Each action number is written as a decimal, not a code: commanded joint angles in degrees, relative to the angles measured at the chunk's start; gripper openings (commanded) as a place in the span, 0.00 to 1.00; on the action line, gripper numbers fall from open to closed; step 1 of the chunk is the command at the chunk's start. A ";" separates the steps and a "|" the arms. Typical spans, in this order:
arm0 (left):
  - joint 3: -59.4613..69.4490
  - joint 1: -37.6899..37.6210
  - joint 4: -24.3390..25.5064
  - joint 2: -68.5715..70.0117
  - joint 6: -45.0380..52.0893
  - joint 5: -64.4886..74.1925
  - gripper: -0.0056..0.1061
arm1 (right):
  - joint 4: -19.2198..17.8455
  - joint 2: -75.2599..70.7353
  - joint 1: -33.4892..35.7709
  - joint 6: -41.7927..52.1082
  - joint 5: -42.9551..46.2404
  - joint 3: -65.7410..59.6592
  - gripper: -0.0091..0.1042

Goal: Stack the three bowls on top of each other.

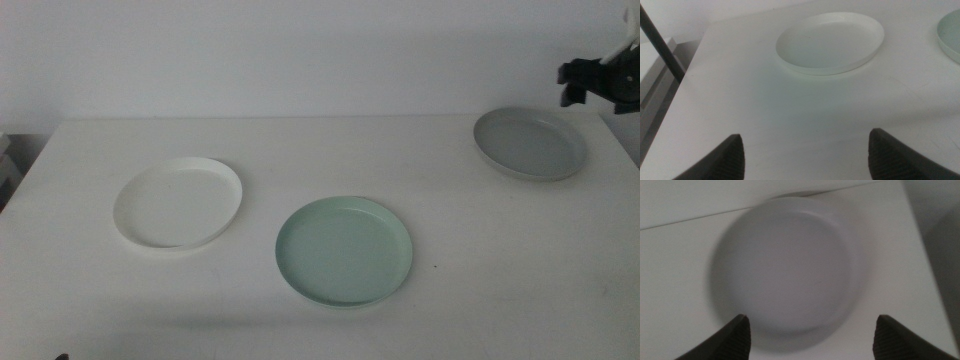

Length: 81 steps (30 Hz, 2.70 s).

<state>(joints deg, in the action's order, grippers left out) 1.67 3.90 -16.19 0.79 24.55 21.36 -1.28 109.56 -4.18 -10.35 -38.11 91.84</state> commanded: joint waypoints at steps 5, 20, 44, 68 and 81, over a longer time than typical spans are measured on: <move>-0.16 0.05 -0.57 0.74 -0.42 -3.77 0.79 | 0.01 9.63 -5.85 1.59 -1.48 14.49 0.62; -0.16 0.05 -0.57 0.74 -0.42 -3.77 0.79 | 12.23 24.58 -6.38 6.48 5.76 19.61 0.41; -0.16 0.05 -0.57 0.74 -0.42 -3.77 0.79 | 29.16 -28.91 16.85 18.26 18.08 -34.48 0.07; -0.16 0.05 -0.57 0.74 -0.42 -3.77 0.79 | 29.02 -5.61 27.91 18.60 21.50 -26.03 0.09; -0.16 0.05 -0.57 0.74 -0.42 -3.77 0.79 | 28.31 -18.13 27.81 20.79 16.59 -25.96 0.60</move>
<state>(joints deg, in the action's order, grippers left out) 1.67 3.90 -16.19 0.79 24.54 21.36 27.25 98.70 23.69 8.44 -21.43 64.06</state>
